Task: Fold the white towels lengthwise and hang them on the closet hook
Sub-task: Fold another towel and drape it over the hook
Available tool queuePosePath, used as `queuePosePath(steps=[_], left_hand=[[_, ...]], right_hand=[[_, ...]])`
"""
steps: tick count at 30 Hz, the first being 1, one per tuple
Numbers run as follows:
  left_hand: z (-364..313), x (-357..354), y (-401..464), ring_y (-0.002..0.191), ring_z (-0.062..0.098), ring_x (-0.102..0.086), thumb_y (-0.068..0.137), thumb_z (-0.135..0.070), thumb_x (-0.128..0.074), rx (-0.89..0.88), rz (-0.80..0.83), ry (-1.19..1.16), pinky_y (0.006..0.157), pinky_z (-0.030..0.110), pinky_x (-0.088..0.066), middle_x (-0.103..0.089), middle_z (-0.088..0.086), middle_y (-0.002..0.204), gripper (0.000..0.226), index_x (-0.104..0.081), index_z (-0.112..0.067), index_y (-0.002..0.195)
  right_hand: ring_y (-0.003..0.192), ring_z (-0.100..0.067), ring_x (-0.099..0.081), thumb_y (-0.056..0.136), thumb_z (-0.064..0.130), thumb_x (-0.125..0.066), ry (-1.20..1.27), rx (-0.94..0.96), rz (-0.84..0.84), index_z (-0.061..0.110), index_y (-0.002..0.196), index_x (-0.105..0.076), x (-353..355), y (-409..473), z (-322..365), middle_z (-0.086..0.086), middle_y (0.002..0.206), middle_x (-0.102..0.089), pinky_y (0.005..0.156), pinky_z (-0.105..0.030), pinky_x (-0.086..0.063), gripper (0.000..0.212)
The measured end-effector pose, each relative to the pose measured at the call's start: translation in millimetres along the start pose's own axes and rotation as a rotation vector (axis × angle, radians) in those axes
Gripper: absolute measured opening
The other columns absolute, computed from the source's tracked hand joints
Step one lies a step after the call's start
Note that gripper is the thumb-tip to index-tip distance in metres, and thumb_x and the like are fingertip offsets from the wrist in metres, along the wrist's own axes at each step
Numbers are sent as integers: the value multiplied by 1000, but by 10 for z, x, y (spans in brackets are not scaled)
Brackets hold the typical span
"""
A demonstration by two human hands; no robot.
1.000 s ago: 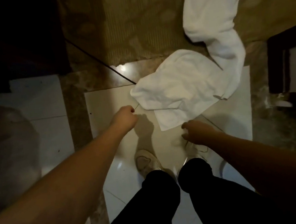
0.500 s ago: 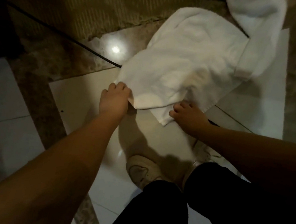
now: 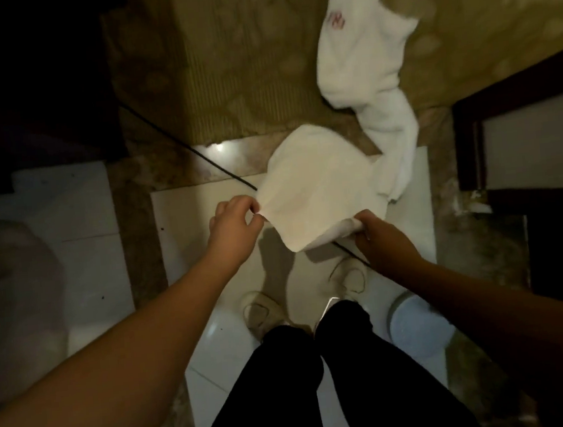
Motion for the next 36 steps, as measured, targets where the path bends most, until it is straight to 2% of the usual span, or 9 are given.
queuePosePath(steps=[4, 10, 15, 19, 22, 27, 30, 33, 36], left_hand=[[-644, 624, -437, 107, 25, -55, 97, -24, -57, 13, -39, -154, 97, 46, -46, -63, 1, 112, 4, -56, -22, 93], [-1552, 1606, -1256, 65, 16, -49, 101, -28, -49, 60, -112, -376, 60, 33, -38, -55, -2, 77, 10, -50, -23, 91], [-2065, 2425, -2023, 72, 18, -50, 104, -29, -43, 93, -210, -414, 59, 31, -36, -55, 4, 85, 14, -49, -16, 105], [-2265, 2923, -2693, 77, 16, -54, 104, -36, -41, 54, -286, -392, 59, 32, -38, -56, 0, 90, 15, -48, -23, 109], [-2303, 3183, -3197, 75, 16, -56, 103, -41, -43, 50, -364, -382, 57, 30, -34, -57, -3, 90, 14, -47, -30, 110], [-2190, 3327, -4133, 78, 15, -58, 102, -41, -45, 55, -530, -421, 58, 27, -36, -59, -1, 96, 12, -46, -32, 111], [-2147, 3374, -4747, 71, 14, -56, 101, -37, -46, 71, -637, -384, 55, 28, -34, -57, -2, 86, 8, -47, -30, 105], [-2138, 3381, -5464, 65, 18, -56, 101, -36, -48, 73, -729, -373, 54, 31, -36, -57, -1, 77, 10, -48, -29, 93], [-2082, 3344, -6215, 67, 18, -59, 100, -37, -51, 52, -813, -378, 57, 31, -40, -61, -1, 77, 15, -50, -30, 86]], right_hand=[[92, -27, -57, 99, 13, -45, 100, -11, -156, 32, 97, -49, 871, -477, 626, 3, 93, -61, 76, -33, -39, 20], [108, -30, -55, 102, 25, -39, 221, 31, -213, 23, 117, -50, 1983, -1234, 1777, -10, 118, -58, 80, -40, -47, 19], [91, -10, -56, 96, 35, -58, 243, 195, -242, 28, 112, -49, 2843, -1983, 2715, 9, 99, -57, 74, -30, -48, 19], [87, -5, -57, 96, 45, -57, 196, 252, -265, 29, 114, -57, 3326, -2607, 3270, 16, 93, -59, 73, -28, -48, 24], [95, -23, -63, 97, 44, -53, 266, 269, -202, 22, 113, -62, 3473, -3069, 3635, -2, 103, -66, 80, -40, -53, 28], [65, -17, -55, 99, 35, -52, 424, 375, -49, 17, 99, -62, 3330, -3865, 4142, -4, 78, -62, 53, -25, -44, 21], [56, -11, -55, 101, 27, -52, 533, 463, 50, 11, 93, -61, 3113, -4400, 4349, -1, 64, -56, 58, -29, -48, 20], [68, -24, -52, 98, 27, -49, 538, 567, 112, 7, 89, -60, 2884, -5005, 4551, -11, 72, -53, 69, -37, -44, 25], [85, -25, -63, 103, 30, -50, 657, 615, 236, 6, 117, -57, 2629, -5594, 4746, -13, 92, -64, 82, -40, -51, 29]])
Point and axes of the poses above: each hand's wrist, its own y-axis towards the middle knuckle, its own x-axis out of the back of the hand, z = x × y, the point moved 5 cm from there along y, towards the middle knuckle
